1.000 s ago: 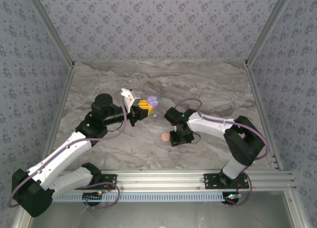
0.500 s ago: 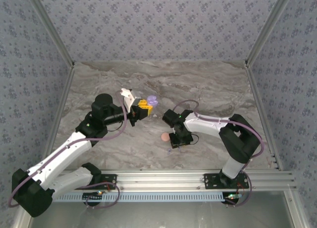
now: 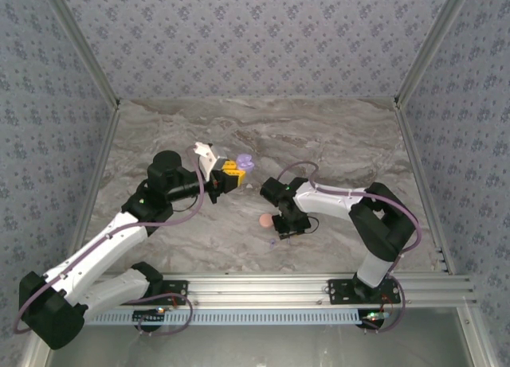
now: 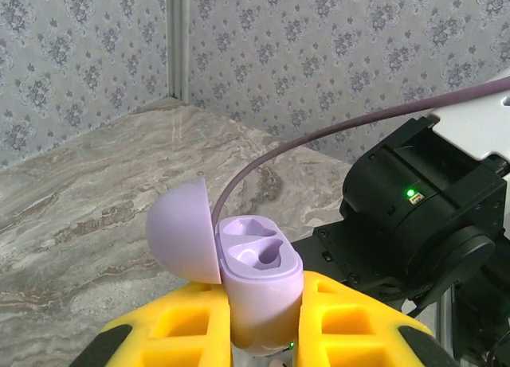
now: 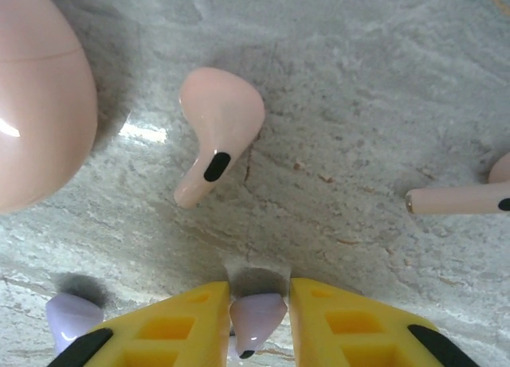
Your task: Insert the wireless bluetooth earbuds into the charging case
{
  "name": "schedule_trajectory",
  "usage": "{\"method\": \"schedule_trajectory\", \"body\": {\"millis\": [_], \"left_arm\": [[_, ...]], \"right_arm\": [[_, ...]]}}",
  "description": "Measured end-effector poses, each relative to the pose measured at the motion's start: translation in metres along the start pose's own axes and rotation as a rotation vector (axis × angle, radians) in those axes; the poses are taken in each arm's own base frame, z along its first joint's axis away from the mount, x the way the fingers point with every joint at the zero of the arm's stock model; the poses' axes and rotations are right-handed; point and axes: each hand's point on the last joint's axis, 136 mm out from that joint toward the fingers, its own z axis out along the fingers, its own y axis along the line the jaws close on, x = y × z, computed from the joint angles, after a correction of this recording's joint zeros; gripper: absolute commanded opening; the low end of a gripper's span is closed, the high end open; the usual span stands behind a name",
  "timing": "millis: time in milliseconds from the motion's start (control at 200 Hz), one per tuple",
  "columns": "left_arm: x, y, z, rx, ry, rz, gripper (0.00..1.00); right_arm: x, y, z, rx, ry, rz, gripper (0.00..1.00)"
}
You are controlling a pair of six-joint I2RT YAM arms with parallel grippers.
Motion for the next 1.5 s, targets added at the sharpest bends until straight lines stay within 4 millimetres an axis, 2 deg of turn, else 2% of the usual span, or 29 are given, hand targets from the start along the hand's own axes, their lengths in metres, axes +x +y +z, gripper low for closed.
{"method": "schedule_trajectory", "body": {"millis": [135,265,460,625,745,835,904,1039,1274,1504], "left_arm": [[-0.001,0.000,0.000,0.001,-0.003,0.001,0.00],[-0.002,0.001,0.002,0.001,-0.008,0.004,0.00],[0.003,0.007,0.012,0.002,-0.001,0.000,0.00],[0.008,0.011,0.026,0.016,0.001,0.002,0.00],[0.015,0.007,0.038,0.047,0.012,0.013,0.00],[0.022,0.003,0.048,0.072,0.031,0.026,0.00],[0.025,-0.001,0.056,0.091,0.039,0.039,0.00],[0.020,-0.008,0.065,0.116,0.035,0.070,0.00],[0.013,-0.010,0.070,0.125,0.025,0.087,0.00],[0.013,-0.011,0.070,0.127,0.025,0.087,0.00]], "right_arm": [[-0.007,0.003,-0.009,-0.028,-0.046,0.004,0.25],[-0.022,0.001,-0.044,-0.091,-0.172,0.029,0.24],[-0.044,-0.017,-0.124,-0.204,-0.423,0.112,0.24],[-0.056,-0.028,-0.208,-0.300,-0.648,0.157,0.24],[-0.063,-0.026,-0.267,-0.361,-0.780,0.157,0.23],[-0.066,-0.023,-0.299,-0.395,-0.848,0.149,0.23],[-0.070,-0.020,-0.316,-0.409,-0.879,0.140,0.23],[-0.079,-0.009,-0.328,-0.415,-0.884,0.115,0.23],[-0.086,0.006,-0.304,-0.388,-0.801,0.083,0.23],[-0.085,0.009,-0.301,-0.387,-0.790,0.074,0.23]]}}
